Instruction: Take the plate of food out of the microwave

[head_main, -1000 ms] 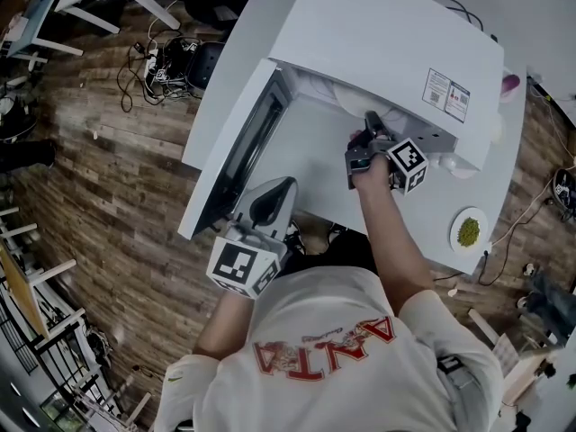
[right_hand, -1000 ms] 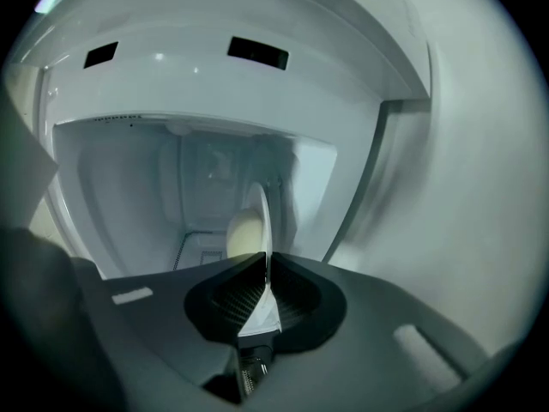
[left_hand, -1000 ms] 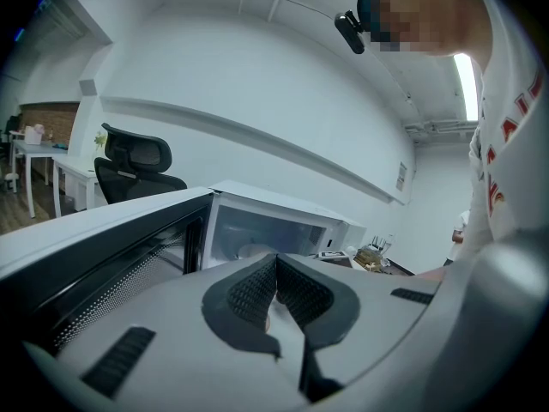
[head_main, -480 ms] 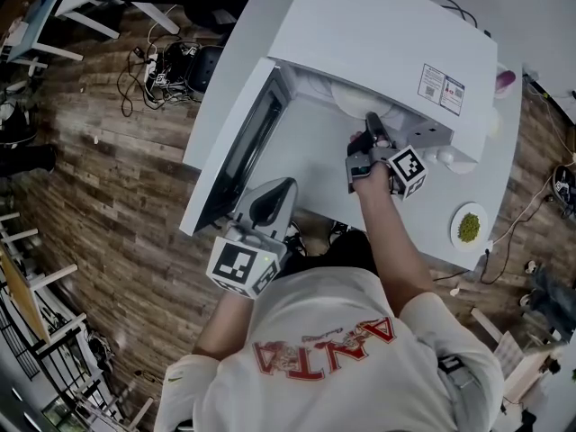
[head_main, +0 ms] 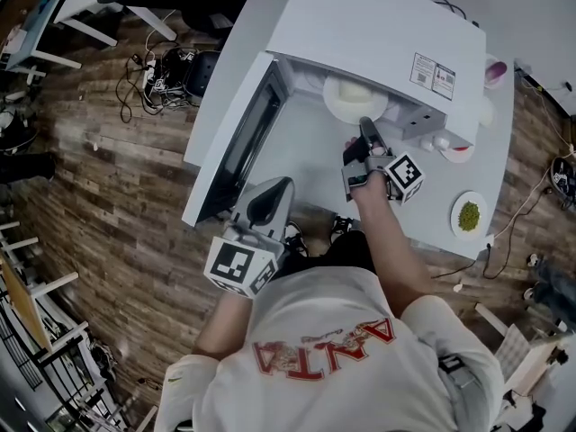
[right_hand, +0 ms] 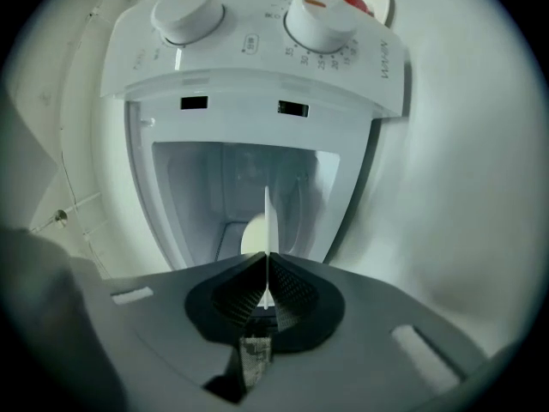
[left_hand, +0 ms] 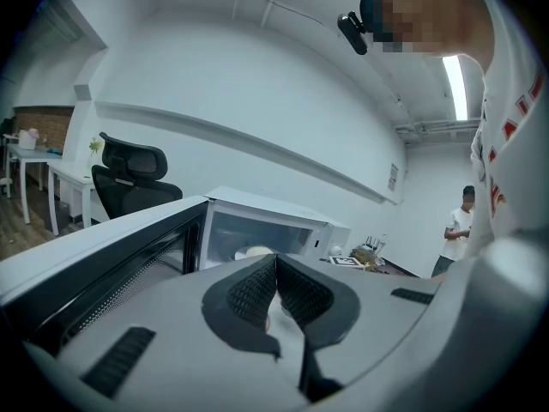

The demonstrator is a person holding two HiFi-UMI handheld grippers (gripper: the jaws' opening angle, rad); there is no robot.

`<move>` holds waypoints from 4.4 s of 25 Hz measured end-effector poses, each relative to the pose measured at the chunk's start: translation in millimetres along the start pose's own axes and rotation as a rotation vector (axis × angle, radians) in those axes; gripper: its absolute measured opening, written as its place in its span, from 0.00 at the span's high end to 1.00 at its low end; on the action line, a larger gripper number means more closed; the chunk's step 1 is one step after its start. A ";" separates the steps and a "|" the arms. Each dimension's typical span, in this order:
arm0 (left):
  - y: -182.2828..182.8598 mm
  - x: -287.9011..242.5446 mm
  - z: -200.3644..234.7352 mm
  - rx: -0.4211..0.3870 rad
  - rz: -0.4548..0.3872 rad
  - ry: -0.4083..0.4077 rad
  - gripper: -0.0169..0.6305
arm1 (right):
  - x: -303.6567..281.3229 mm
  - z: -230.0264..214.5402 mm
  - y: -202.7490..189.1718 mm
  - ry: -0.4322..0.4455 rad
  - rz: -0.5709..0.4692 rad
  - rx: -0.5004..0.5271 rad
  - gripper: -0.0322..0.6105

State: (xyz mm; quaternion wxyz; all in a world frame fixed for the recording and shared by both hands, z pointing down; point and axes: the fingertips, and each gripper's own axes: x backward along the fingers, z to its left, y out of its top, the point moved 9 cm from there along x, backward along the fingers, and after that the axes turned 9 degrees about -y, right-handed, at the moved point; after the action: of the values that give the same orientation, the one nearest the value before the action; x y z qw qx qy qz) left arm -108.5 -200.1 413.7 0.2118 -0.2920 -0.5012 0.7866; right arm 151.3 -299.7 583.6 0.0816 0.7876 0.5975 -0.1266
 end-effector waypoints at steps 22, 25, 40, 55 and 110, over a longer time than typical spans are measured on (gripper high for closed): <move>-5.8 -12.4 -55.7 -0.068 0.006 -0.260 0.96 | 176.4 -68.1 -18.0 -0.041 -0.033 0.020 0.93; -5.1 -26.4 -69.0 -0.079 0.028 -0.307 0.96 | 199.1 -83.6 -9.1 -0.065 -0.082 -0.006 0.93; -12.9 -51.0 -92.8 -0.106 0.075 -0.396 0.96 | 233.9 -130.5 60.6 -0.150 -0.257 -0.115 0.93; -10.8 -50.0 -85.9 -0.098 0.070 -0.379 0.96 | 227.9 -129.9 76.6 -0.309 -0.182 -0.087 0.92; 74.7 18.9 -60.1 -0.184 -0.184 -0.208 0.96 | 248.2 226.9 -5.3 0.188 -0.196 1.416 0.95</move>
State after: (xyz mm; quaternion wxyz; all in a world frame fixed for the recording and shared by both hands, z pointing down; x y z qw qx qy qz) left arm -85.1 -178.8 321.3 0.2025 -0.1800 -0.6148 0.7406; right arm 186.1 -133.3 293.4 -0.5121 0.6017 0.4444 -0.4222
